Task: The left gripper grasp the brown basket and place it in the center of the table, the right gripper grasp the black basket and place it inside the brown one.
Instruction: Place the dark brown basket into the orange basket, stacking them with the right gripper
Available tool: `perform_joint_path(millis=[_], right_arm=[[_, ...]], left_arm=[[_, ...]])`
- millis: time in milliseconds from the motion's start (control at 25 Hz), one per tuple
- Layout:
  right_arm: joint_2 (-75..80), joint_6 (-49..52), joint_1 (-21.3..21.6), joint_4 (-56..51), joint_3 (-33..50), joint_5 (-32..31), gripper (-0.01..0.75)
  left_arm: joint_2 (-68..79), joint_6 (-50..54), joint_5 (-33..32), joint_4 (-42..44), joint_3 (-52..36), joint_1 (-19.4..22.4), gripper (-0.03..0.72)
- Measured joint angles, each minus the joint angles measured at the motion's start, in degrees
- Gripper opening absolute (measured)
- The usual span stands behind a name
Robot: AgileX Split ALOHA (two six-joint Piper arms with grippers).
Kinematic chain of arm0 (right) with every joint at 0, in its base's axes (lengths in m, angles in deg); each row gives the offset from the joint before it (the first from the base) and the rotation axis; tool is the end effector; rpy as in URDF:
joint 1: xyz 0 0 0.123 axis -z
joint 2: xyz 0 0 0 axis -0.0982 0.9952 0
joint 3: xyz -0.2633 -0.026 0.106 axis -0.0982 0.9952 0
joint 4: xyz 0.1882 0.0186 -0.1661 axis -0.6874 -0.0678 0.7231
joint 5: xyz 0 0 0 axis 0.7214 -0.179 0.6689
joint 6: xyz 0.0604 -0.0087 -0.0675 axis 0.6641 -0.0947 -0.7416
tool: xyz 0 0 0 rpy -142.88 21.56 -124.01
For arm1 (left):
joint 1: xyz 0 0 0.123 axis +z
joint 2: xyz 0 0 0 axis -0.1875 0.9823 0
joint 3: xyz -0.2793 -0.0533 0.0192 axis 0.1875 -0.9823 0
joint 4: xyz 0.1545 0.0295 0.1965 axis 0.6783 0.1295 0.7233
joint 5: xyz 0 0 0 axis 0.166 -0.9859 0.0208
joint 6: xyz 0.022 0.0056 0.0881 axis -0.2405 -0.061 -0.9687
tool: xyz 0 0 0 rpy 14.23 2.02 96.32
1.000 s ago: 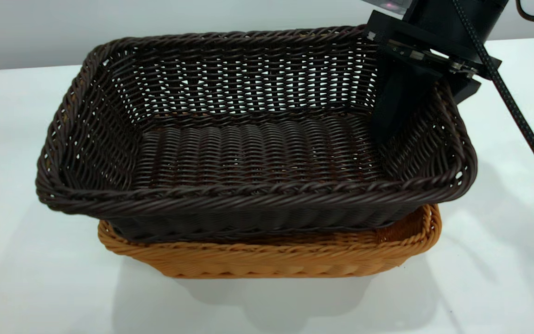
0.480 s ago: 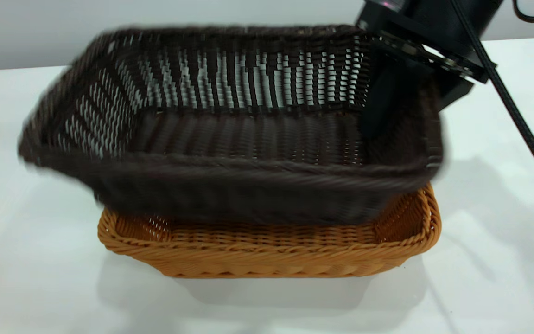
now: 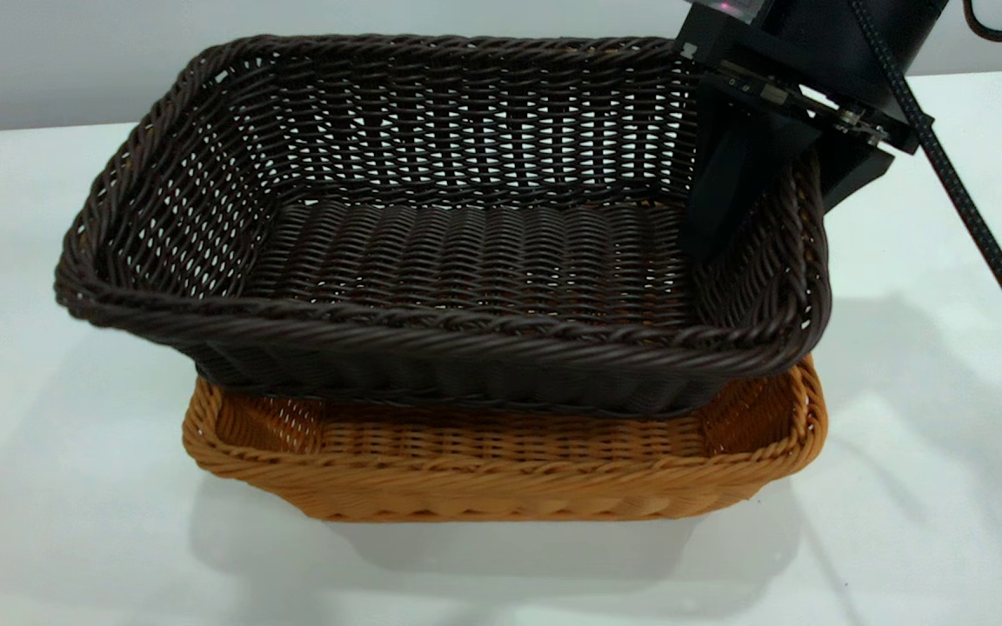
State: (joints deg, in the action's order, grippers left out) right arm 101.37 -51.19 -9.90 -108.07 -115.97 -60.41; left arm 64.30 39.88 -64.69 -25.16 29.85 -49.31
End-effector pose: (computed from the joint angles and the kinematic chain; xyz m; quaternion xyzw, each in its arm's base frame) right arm 0.3438 0.1433 0.1707 0.1941 -0.9432 -0.2569 0.0819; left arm 0.1551 -0.1538 0.4298 0.4885 0.6557 -0.1774 0.5477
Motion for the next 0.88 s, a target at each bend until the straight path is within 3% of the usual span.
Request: perform_joint_path(millis=[880], right_arm=[[2.9, 0.6, 0.0, 0.7, 0.0, -0.1, 0.298]], left_arm=[[0.0, -1.5, -1.0, 0.3, 0.0, 0.0, 0.524]])
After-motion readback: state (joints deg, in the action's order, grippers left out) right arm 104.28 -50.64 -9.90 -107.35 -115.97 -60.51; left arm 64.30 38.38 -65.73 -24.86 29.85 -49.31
